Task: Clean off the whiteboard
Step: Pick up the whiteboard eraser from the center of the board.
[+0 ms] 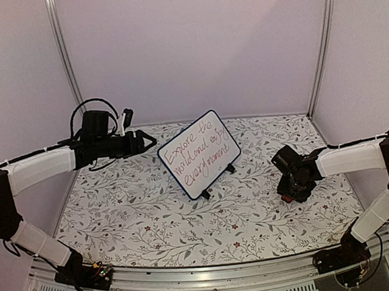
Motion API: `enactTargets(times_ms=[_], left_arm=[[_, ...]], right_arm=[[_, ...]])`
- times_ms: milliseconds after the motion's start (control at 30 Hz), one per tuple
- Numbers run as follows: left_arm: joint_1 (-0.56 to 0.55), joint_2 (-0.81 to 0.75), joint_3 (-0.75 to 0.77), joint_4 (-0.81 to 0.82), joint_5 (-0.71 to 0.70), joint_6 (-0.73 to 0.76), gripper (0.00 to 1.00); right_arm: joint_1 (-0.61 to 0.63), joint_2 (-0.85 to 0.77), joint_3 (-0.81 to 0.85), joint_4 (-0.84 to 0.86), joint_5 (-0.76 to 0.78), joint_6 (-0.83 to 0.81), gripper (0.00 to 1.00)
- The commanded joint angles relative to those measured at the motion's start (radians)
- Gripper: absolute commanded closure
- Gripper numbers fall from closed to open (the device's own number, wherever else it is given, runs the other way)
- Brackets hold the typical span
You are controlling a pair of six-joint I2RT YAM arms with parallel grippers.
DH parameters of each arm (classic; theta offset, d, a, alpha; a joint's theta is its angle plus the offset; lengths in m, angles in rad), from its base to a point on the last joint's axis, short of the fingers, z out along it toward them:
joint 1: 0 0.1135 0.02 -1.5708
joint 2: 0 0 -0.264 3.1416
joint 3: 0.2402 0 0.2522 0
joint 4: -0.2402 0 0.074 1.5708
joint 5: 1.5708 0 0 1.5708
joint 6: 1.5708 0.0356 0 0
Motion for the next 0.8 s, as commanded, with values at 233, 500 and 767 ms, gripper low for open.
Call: enactTargets(times_ms=[233, 500, 767], left_arm=[[0.010, -0.037, -0.015, 0.027, -0.009, 0.018, 0.25], [0.010, -0.038, -0.015, 0.027, -0.008, 0.019, 0.25], [0.016, -0.031, -0.015, 0.029, -0.006, 0.019, 0.25]], right_arm=[[0.006, 0.006, -0.009, 0.006, 0.027, 0.008, 0.64], [0.006, -0.016, -0.009, 0.017, 0.041, -0.019, 0.75], [0.006, -0.150, 0.031, 0.114, 0.072, -0.232, 0.77]])
